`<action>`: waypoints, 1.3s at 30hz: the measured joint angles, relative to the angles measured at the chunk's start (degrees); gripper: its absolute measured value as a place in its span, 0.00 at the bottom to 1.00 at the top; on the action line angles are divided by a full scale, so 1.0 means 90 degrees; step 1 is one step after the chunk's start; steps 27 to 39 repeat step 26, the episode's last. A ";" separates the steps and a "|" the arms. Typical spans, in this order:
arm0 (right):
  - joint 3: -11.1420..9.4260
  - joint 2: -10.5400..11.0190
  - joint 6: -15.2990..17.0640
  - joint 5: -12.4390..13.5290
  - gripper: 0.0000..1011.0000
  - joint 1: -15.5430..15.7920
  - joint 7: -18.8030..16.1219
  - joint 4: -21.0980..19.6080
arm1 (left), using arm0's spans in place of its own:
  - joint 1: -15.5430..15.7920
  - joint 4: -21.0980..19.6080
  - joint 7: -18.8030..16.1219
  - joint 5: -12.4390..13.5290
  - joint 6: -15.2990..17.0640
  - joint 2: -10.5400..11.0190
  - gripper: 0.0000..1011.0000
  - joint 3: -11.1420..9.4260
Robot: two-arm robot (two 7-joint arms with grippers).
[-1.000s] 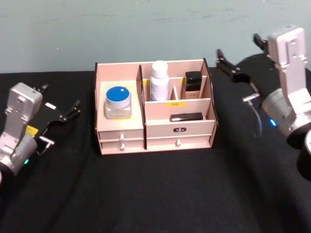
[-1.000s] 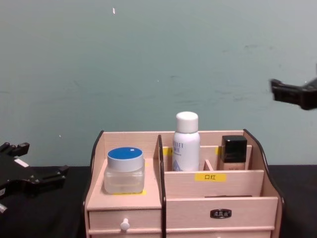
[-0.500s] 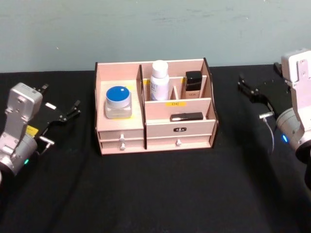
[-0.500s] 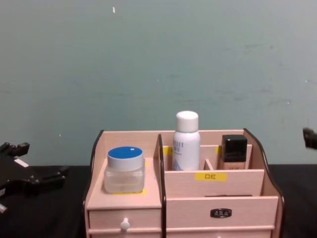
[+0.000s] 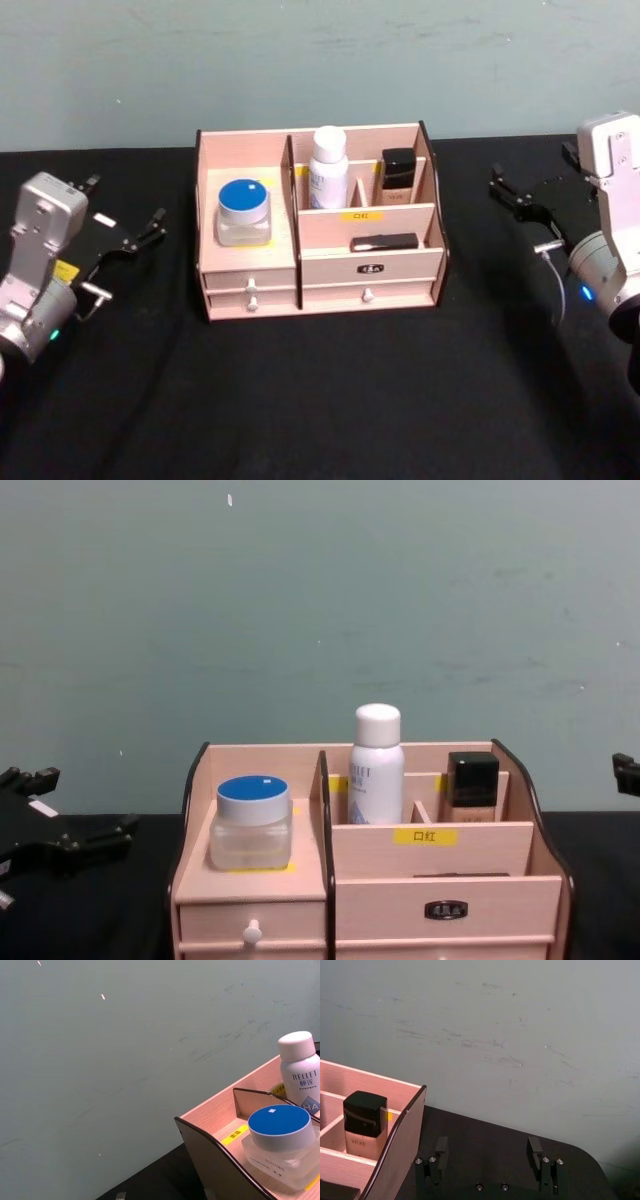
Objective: Pick up the facial cleanser and watermelon frost from the table and place them into the tiered storage box.
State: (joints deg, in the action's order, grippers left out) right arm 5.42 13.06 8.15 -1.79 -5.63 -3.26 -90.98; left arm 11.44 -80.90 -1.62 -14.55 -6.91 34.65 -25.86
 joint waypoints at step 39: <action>0.0015 0.0007 -0.0018 -0.0001 0.99 0.0000 0.0033 -0.0042 | 0.0000 0.0000 0.0000 0.0000 0.0000 0.0000 1.00 0.0000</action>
